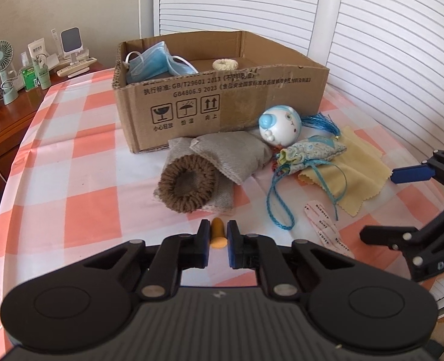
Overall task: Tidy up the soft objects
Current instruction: 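Grasp the small orange earplug with the left tool, then grasp the white bandage strip with the right tool while the left tool holds the earplug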
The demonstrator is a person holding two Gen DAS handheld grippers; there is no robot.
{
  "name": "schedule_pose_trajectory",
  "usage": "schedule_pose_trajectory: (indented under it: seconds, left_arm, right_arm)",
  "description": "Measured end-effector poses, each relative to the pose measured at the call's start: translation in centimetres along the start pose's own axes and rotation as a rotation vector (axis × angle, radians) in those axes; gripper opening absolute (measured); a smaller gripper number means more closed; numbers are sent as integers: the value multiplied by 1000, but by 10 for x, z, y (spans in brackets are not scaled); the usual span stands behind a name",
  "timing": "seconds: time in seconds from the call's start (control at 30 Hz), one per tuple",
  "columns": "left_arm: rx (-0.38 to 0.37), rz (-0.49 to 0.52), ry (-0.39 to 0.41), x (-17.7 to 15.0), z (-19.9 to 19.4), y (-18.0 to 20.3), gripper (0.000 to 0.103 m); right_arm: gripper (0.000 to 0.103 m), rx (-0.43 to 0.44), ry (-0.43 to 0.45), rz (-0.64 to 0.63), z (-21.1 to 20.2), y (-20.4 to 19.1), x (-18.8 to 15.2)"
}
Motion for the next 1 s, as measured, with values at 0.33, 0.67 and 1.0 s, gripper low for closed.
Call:
schedule_pose_trajectory:
  seconds: [0.33, 0.67, 1.0]
  left_arm:
    - [-23, 15, 19, -3, -6, -5, 10]
    - [-44, 29, 28, -5, -9, -9, 10]
    - [-68, 34, 17, -7, -5, -10, 10]
  right_arm:
    - [87, 100, 16, -114, -4, -50, 18]
    - [71, 42, -19, -90, 0, -42, 12]
    - [45, 82, -12, -112, -2, -49, 14]
Point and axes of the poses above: each gripper's, at about its wrist camera, not at the fingertips, and z roughly the way its jaws point, y to its right, x to its top, the point moved 4 cm from there along z, roughly the way its jaws point, and after that the axes turned 3 degrees about -x, right-handed, at the moved point
